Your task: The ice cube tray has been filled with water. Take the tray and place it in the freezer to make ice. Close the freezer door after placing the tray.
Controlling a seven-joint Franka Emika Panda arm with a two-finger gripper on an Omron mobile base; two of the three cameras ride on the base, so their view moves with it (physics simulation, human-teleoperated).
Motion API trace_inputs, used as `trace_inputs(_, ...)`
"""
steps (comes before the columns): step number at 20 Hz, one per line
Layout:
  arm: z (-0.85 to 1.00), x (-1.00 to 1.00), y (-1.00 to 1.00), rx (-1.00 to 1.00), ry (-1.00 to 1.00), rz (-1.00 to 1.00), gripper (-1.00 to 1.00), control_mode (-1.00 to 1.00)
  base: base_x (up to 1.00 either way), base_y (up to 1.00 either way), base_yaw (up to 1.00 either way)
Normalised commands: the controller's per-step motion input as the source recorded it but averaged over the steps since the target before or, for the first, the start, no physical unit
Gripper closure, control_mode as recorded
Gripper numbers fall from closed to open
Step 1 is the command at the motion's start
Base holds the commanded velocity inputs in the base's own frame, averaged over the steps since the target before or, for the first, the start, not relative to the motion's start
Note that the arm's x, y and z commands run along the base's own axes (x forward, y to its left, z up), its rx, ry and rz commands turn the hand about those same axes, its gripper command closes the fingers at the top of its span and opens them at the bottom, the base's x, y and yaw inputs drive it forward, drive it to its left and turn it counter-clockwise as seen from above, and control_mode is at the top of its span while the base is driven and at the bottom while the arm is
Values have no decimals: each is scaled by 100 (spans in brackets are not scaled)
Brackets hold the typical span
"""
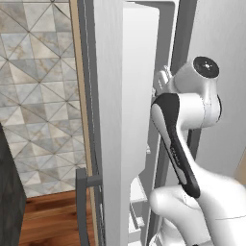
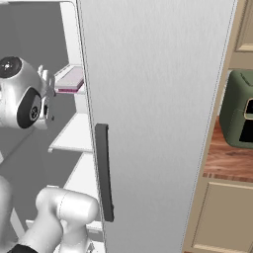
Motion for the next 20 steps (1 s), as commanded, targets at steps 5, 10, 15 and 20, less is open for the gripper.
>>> trace_inputs(5,0,-99,-34,0,0,3,-100,-100,0,0,0)
trace_inputs(10,0,-89,-15,0,0,5,-100,-100,0,0,0)
trace_inputs(15,5,-88,-36,0,-3,1,-100,-100,0,0,0)
trace_inputs(20,0,-51,-26,0,-1,0,-100,-100,0,0,0)
